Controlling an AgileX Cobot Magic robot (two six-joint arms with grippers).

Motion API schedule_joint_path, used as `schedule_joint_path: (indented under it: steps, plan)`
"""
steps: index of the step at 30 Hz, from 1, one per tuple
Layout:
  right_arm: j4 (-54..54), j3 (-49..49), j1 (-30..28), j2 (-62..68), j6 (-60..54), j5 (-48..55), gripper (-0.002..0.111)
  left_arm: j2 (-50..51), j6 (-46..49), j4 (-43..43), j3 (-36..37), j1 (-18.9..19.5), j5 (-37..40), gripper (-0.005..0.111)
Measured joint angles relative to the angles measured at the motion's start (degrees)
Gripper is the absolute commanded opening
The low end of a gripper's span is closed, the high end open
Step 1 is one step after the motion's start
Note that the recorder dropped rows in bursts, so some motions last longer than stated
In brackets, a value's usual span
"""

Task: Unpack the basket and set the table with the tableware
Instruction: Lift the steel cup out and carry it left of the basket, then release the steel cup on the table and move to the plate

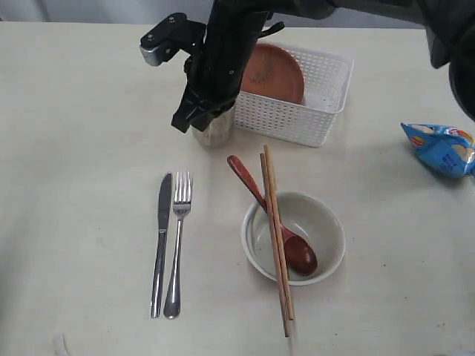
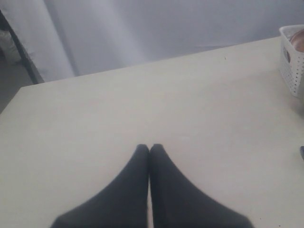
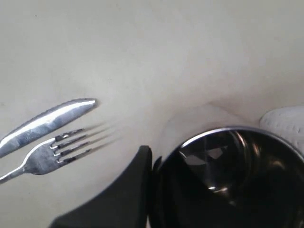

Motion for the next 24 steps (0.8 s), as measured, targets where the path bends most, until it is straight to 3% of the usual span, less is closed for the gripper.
schedule_joint_path:
  steps: [10, 12, 17, 19, 24]
  plan:
    - [1.64, -0.37, 0.0, 2.68, 0.0, 0.96, 0.001, 0.0, 0.0, 0.0, 0.0, 0.0, 0.0, 0.0]
    - [1.64, -0.49, 0.0, 2.68, 0.0, 0.86, 0.009, 0.0, 0.0, 0.0, 0.0, 0.0, 0.0, 0.0]
    - [1.64, -0.49, 0.0, 2.68, 0.0, 0.86, 0.044, 0.0, 0.0, 0.0, 0.0, 0.0, 0.0, 0.0]
    - [1.64, -0.49, 0.0, 2.68, 0.0, 0.97, 0.049, 0.0, 0.0, 0.0, 0.0, 0.0, 0.0, 0.0]
    - [1.51, -0.49, 0.0, 1.74, 0.0, 1.45, 0.049, 0.0, 0.0, 0.0, 0.0, 0.0, 0.0, 0.0]
